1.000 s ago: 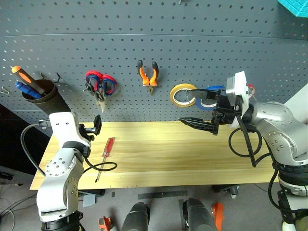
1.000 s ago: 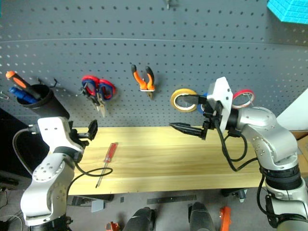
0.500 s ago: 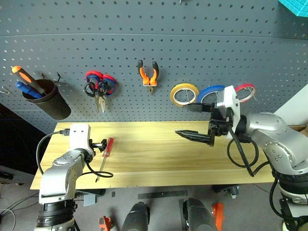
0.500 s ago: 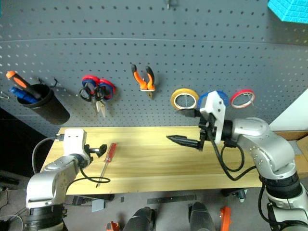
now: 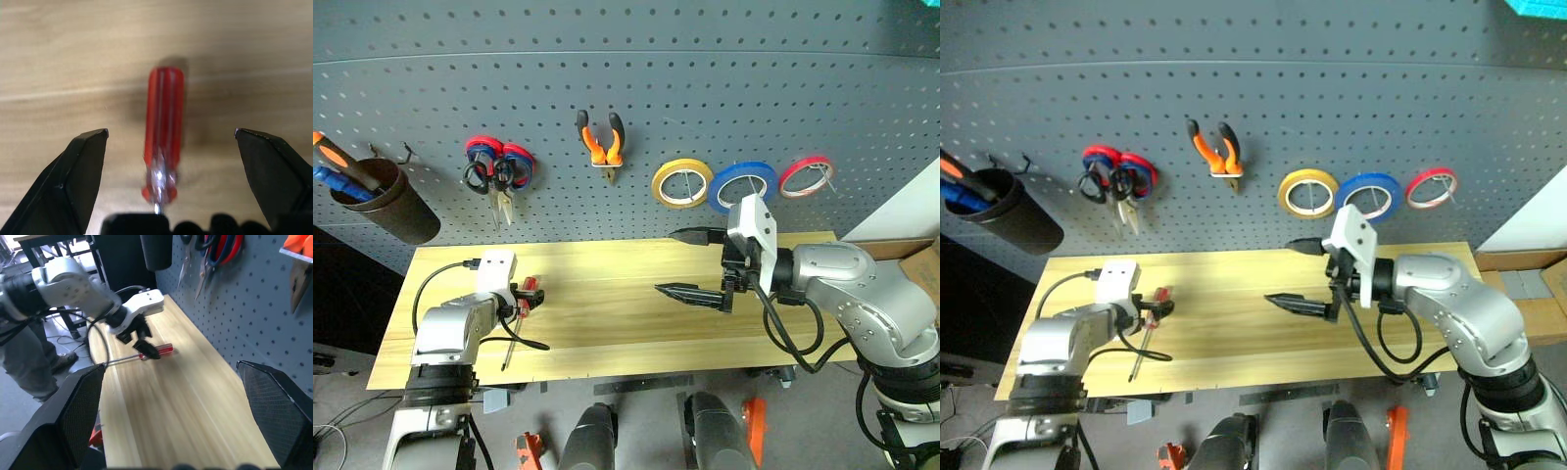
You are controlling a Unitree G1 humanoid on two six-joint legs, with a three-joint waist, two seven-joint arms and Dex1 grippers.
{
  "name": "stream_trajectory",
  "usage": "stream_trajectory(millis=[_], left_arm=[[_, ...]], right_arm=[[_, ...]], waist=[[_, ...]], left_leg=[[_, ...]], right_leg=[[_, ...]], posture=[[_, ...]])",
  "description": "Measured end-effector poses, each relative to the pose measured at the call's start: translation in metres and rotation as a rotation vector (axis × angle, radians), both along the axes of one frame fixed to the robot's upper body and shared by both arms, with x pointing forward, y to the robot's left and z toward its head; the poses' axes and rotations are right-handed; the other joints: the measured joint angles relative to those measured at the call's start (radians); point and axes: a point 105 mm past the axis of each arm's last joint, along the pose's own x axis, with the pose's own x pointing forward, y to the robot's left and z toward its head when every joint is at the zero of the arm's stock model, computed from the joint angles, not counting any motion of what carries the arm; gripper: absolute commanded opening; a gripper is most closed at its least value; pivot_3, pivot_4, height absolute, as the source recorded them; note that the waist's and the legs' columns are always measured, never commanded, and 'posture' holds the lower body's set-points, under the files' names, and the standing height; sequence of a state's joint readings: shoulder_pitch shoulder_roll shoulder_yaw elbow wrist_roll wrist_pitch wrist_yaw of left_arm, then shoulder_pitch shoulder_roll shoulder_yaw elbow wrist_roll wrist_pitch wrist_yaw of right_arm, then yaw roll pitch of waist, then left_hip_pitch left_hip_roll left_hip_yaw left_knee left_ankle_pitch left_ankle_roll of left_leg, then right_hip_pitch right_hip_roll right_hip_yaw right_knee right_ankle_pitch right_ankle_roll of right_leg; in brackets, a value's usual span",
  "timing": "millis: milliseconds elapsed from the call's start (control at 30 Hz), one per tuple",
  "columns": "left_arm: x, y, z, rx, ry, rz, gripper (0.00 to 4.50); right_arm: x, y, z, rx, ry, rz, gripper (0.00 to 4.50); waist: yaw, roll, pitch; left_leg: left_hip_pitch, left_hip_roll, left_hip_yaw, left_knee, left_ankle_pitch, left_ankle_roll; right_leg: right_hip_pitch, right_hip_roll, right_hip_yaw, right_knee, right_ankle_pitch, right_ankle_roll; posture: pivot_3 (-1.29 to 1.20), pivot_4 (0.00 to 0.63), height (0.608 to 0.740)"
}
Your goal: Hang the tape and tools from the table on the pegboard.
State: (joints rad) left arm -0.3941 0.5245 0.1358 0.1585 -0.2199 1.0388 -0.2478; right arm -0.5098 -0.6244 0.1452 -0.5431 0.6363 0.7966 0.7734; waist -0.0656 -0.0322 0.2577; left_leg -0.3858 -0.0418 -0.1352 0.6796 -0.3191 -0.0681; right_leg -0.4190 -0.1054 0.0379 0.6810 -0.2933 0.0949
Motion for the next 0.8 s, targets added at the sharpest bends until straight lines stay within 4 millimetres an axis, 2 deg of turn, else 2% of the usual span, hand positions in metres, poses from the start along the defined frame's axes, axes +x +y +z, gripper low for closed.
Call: stream_trajectory(millis=[67, 167, 467, 700, 800], left_arm=[[0.001, -0.002, -0.006, -0.006, 0.027, -0.011, 4.48], [0.001, -0.003, -0.012, -0.016, 0.061, -0.018, 3.88], [0.004, 0.000, -0.007, -0.010, 0.052, -0.011, 0.89], [-0.015, 0.012, -0.011, 0.011, 0.038, 0.044, 0.85], [-0.029, 0.018, -0.003, 0.034, -0.049, 0.089, 0.85]], right_arm=[[0.000, 0.001, 0.000, -0.001, -0.005, -0.005, 4.50], [-0.001, 0.002, -0.001, -0.007, -0.007, 0.000, 4.50], [-0.002, 0.006, -0.001, -0.028, -0.024, 0.008, 4.50], [-0.002, 0.006, -0.001, -0.030, -0.033, 0.007, 4.50], [-0.002, 0.007, 0.001, -0.026, -0.044, 0.014, 4.50]], waist=[[-0.003, 0.000, 0.005], [-0.009, 0.000, 0.013], [-0.018, 0.000, 0.028], [-0.024, 0.000, 0.032], [-0.024, -0.002, 0.035]], left_leg=[[0.000, 0.000, 0.000, 0.000, 0.000, 0.000], [0.000, 0.000, 0.000, 0.000, 0.000, 0.000], [0.000, 0.000, 0.000, 0.000, 0.000, 0.000], [-0.001, 0.000, 0.000, -0.001, -0.001, 0.001], [-0.001, 0.001, -0.001, -0.001, -0.001, 0.001]], right_leg=[[0.000, 0.000, 0.000, 0.000, 0.000, 0.000], [0.000, 0.000, 0.000, 0.000, 0.000, 0.000], [-0.001, 0.000, 0.000, 0.000, 0.000, 0.000], [-0.002, 0.000, 0.001, 0.000, 0.000, 0.000], [-0.002, 0.000, 0.002, -0.001, 0.000, 0.000]], posture=[[-0.11, 0.329, 0.740], [-0.12, 0.335, 0.740], [-0.12, 0.350, 0.740], [-0.12, 0.345, 0.740], [-0.10, 0.337, 0.740]])
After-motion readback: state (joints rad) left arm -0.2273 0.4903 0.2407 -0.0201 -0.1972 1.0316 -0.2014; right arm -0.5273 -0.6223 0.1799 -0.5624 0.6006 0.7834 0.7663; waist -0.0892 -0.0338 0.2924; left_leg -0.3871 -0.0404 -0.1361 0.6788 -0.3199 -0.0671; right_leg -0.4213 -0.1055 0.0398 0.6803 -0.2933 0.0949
